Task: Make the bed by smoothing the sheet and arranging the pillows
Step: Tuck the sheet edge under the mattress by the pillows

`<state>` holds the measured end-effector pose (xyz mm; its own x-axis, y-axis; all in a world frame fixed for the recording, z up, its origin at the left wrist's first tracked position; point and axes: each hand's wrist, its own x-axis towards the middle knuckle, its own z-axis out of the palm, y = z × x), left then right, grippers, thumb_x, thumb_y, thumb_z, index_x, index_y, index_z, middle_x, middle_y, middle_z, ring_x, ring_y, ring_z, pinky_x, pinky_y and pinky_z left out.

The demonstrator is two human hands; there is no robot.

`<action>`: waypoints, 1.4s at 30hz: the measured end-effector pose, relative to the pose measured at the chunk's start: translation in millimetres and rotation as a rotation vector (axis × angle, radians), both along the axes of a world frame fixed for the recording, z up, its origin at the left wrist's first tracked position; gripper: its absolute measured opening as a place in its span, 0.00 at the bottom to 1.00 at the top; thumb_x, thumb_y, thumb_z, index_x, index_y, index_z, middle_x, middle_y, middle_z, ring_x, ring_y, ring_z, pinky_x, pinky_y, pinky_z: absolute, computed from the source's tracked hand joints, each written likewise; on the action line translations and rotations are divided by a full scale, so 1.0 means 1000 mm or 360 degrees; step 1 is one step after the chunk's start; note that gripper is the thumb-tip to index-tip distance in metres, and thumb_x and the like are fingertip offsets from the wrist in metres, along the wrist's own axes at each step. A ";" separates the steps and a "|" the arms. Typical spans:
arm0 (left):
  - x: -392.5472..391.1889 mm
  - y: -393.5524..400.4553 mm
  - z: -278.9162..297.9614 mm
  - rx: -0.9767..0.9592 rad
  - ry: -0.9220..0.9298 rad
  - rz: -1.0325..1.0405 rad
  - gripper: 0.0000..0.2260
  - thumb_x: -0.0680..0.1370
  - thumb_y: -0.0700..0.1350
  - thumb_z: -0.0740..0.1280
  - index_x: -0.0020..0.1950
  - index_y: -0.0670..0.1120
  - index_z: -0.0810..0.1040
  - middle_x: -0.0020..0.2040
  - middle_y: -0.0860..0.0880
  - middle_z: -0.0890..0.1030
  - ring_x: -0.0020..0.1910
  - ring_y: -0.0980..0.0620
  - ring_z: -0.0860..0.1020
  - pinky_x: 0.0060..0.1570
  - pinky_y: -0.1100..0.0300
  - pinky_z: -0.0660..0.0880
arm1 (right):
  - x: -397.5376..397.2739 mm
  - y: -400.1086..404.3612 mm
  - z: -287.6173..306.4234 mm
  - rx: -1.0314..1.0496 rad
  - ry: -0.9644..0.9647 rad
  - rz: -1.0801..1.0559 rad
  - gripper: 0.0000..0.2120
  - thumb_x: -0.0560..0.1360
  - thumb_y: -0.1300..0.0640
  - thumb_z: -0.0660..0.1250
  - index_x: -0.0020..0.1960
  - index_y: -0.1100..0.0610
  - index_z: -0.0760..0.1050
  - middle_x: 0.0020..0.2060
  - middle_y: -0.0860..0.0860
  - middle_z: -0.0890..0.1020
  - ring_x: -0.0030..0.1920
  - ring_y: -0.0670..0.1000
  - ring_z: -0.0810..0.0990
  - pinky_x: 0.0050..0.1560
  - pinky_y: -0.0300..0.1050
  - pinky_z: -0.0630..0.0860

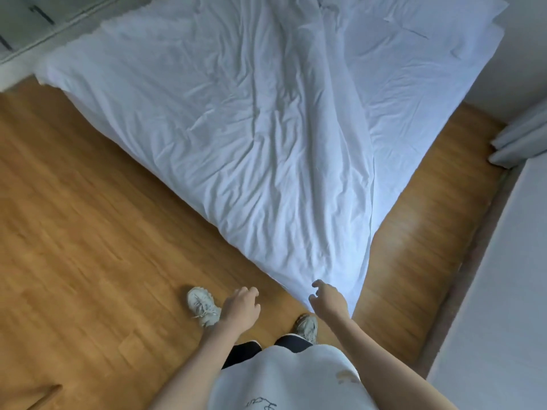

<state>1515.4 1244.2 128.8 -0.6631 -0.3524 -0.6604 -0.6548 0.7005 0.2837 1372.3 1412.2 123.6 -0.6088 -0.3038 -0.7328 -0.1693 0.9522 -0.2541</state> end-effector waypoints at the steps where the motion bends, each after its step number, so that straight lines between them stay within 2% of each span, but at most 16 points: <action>1: 0.010 -0.016 -0.003 0.0024 -0.0023 0.0041 0.16 0.81 0.48 0.59 0.68 0.48 0.70 0.64 0.48 0.74 0.63 0.48 0.71 0.58 0.56 0.70 | 0.004 -0.014 -0.001 0.0026 0.0003 0.0034 0.21 0.77 0.56 0.58 0.69 0.52 0.68 0.63 0.51 0.76 0.61 0.52 0.75 0.54 0.44 0.71; 5: 0.047 -0.101 -0.016 0.0120 -0.0047 0.0198 0.15 0.80 0.48 0.60 0.65 0.48 0.71 0.63 0.49 0.75 0.61 0.49 0.72 0.57 0.56 0.72 | 0.023 -0.084 -0.006 0.0111 0.0019 0.0075 0.21 0.76 0.56 0.58 0.69 0.51 0.69 0.61 0.50 0.78 0.58 0.51 0.77 0.51 0.42 0.72; 9: 0.076 -0.194 -0.013 0.0083 -0.0030 0.0271 0.14 0.80 0.46 0.59 0.64 0.47 0.72 0.62 0.48 0.76 0.61 0.48 0.73 0.56 0.56 0.70 | 0.039 -0.168 -0.005 0.0163 -0.0001 0.0106 0.21 0.75 0.57 0.58 0.68 0.51 0.70 0.60 0.49 0.79 0.58 0.51 0.78 0.51 0.41 0.71; 13: 0.102 -0.278 -0.003 0.0059 -0.0054 0.0294 0.13 0.80 0.49 0.60 0.62 0.47 0.73 0.60 0.48 0.76 0.59 0.48 0.74 0.53 0.57 0.71 | 0.051 -0.263 0.004 0.0071 -0.0003 0.0173 0.20 0.76 0.56 0.57 0.67 0.51 0.71 0.60 0.50 0.79 0.58 0.53 0.78 0.51 0.43 0.72; 17: 0.102 -0.347 -0.002 0.0061 -0.0098 0.0320 0.14 0.81 0.48 0.60 0.65 0.46 0.71 0.62 0.48 0.75 0.60 0.49 0.72 0.50 0.58 0.71 | 0.046 -0.344 0.007 0.0016 -0.0003 0.0251 0.20 0.75 0.57 0.57 0.67 0.51 0.71 0.59 0.50 0.80 0.58 0.53 0.77 0.53 0.45 0.73; 26: 0.012 -0.526 -0.014 -0.0048 -0.0142 0.0294 0.16 0.80 0.46 0.58 0.68 0.46 0.70 0.63 0.46 0.73 0.62 0.47 0.70 0.55 0.55 0.71 | -0.047 -0.507 -0.026 0.0029 -0.0056 0.0305 0.19 0.78 0.56 0.58 0.69 0.52 0.69 0.62 0.51 0.77 0.61 0.53 0.76 0.56 0.44 0.71; 34: -0.074 -0.685 0.015 -0.0196 -0.0014 0.0320 0.17 0.81 0.46 0.58 0.70 0.47 0.68 0.65 0.47 0.71 0.62 0.48 0.70 0.56 0.54 0.72 | -0.137 -0.671 -0.006 -0.0108 -0.0010 0.0325 0.19 0.79 0.54 0.58 0.69 0.53 0.69 0.61 0.52 0.78 0.61 0.53 0.75 0.54 0.45 0.71; 39: -0.098 -0.755 0.018 -0.0176 -0.0065 0.0282 0.17 0.80 0.46 0.58 0.69 0.46 0.68 0.65 0.46 0.71 0.62 0.47 0.69 0.58 0.54 0.71 | -0.161 -0.728 -0.007 -0.0109 0.0037 0.0223 0.18 0.79 0.53 0.60 0.68 0.52 0.70 0.61 0.53 0.78 0.62 0.54 0.75 0.57 0.46 0.71; 42: -0.111 -0.819 0.014 -0.0177 -0.0083 0.0142 0.18 0.80 0.46 0.58 0.70 0.46 0.67 0.66 0.46 0.70 0.64 0.47 0.69 0.59 0.54 0.70 | -0.164 -0.770 -0.014 -0.0065 0.0030 0.0134 0.18 0.79 0.52 0.60 0.68 0.52 0.70 0.61 0.52 0.78 0.62 0.54 0.75 0.57 0.46 0.71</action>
<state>1404.7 425.2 143.0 -0.5919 -0.4813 -0.6465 -0.7276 0.6641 0.1717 1208.4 642.7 109.3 -0.5935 -0.3839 -0.7074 -0.2535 0.9233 -0.2885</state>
